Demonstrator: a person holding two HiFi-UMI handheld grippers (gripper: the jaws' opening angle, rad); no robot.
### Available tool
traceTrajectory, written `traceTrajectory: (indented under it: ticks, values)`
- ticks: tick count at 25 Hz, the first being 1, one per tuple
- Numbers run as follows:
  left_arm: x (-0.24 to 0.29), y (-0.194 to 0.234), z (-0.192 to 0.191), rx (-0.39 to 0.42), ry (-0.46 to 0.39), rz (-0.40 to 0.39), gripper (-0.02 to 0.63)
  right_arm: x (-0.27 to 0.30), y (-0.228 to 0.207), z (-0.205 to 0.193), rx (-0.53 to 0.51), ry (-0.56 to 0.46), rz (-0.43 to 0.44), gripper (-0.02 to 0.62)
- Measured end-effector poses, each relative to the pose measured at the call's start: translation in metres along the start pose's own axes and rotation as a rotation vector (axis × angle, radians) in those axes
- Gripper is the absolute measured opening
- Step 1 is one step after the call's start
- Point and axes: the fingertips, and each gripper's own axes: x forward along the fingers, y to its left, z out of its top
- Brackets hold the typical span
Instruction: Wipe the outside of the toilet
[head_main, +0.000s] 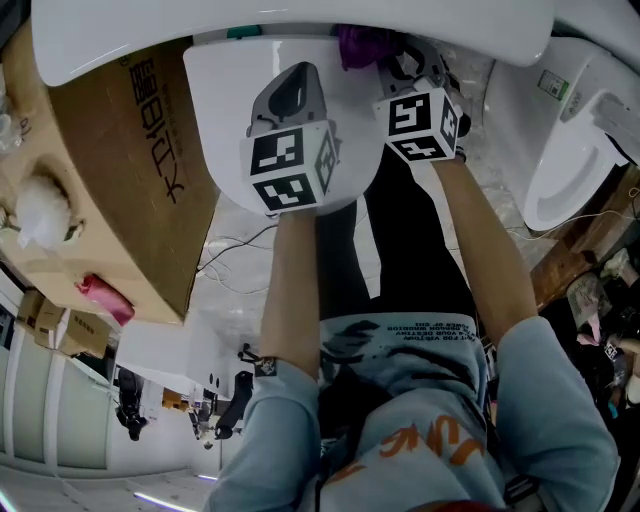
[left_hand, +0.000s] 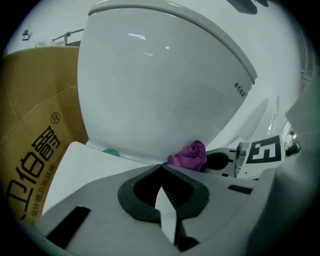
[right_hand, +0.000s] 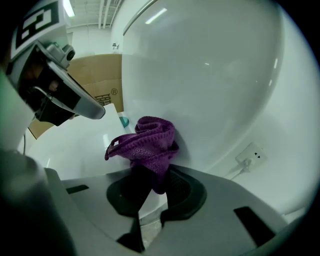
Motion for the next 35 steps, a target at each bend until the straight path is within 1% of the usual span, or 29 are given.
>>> traceTrajectory:
  ticks: [4, 8, 11, 14, 17, 21, 24, 27, 30, 35]
  values:
    - [0.000, -0.009, 0.000, 0.013, -0.004, -0.016, 0.023, -0.007, -0.014, -0.015, 0.020, 0.025, -0.030, 0.069]
    - [-0.006, -0.012, -0.006, 0.019, -0.008, -0.024, 0.023, -0.018, -0.025, -0.049, 0.080, 0.101, -0.064, 0.069]
    - [-0.014, -0.012, -0.010, 0.025, -0.019, -0.031, 0.023, -0.032, -0.029, -0.068, 0.129, 0.118, -0.087, 0.069]
    - [-0.027, -0.010, -0.013, 0.032, -0.030, -0.034, 0.023, -0.051, -0.026, -0.075, 0.207, 0.113, -0.107, 0.071]
    - [-0.049, -0.010, -0.012, 0.040, -0.051, -0.040, 0.023, -0.073, -0.019, -0.072, 0.305, 0.094, -0.120, 0.071]
    - [-0.089, -0.006, 0.002, 0.056, -0.105, -0.041, 0.023, -0.104, -0.007, -0.041, 0.418, 0.012, -0.137, 0.071]
    - [-0.127, -0.002, 0.016, 0.058, -0.149, -0.032, 0.023, -0.128, 0.007, -0.008, 0.476, -0.042, -0.131, 0.071]
    - [-0.166, -0.004, 0.035, 0.059, -0.202, -0.040, 0.023, -0.153, 0.022, 0.026, 0.520, -0.085, -0.118, 0.071]
    - [-0.203, -0.005, 0.062, 0.054, -0.275, -0.041, 0.023, -0.175, 0.034, 0.070, 0.531, -0.147, -0.096, 0.071]
    - [-0.266, -0.005, 0.104, 0.035, -0.390, -0.016, 0.023, -0.215, 0.047, 0.147, 0.526, -0.257, -0.056, 0.071]
